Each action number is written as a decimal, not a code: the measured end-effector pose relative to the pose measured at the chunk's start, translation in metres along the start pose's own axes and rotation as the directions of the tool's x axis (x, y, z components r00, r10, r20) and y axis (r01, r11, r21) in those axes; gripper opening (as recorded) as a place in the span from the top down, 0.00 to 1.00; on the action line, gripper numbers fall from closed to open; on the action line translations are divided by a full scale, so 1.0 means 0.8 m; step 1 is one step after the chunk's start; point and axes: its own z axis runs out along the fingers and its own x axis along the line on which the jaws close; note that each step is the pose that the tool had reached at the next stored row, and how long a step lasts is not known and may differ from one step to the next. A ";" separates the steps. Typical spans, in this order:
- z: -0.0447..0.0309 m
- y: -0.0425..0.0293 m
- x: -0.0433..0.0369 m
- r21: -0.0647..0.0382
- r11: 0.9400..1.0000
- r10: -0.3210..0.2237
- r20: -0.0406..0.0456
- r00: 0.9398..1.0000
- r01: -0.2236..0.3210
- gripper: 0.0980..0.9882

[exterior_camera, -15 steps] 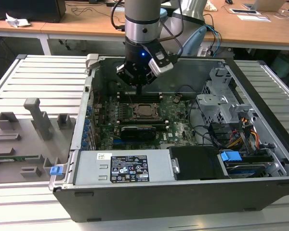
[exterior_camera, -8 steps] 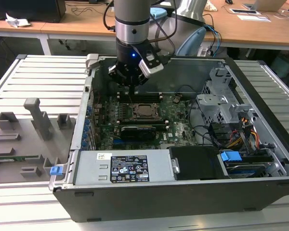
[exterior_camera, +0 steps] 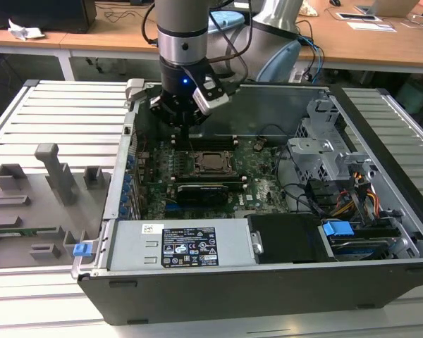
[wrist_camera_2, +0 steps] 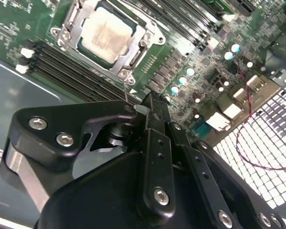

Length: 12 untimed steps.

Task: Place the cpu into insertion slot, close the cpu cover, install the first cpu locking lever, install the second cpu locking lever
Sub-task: 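Install the first cpu locking lever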

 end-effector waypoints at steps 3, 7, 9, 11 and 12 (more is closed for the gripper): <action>0.0002 0.0008 0.011 -0.001 1.000 0.000 0.000 1.000 0.000 0.99; 0.0024 0.0033 0.015 -0.002 1.000 0.000 0.000 1.000 0.000 0.99; 0.0041 0.0072 0.015 -0.003 1.000 0.000 0.001 1.000 0.000 0.99; 0.0059 0.0133 0.014 -0.003 1.000 0.000 0.000 1.000 0.000 0.99; 0.0063 0.0159 0.014 -0.003 1.000 0.000 0.000 1.000 0.000 0.99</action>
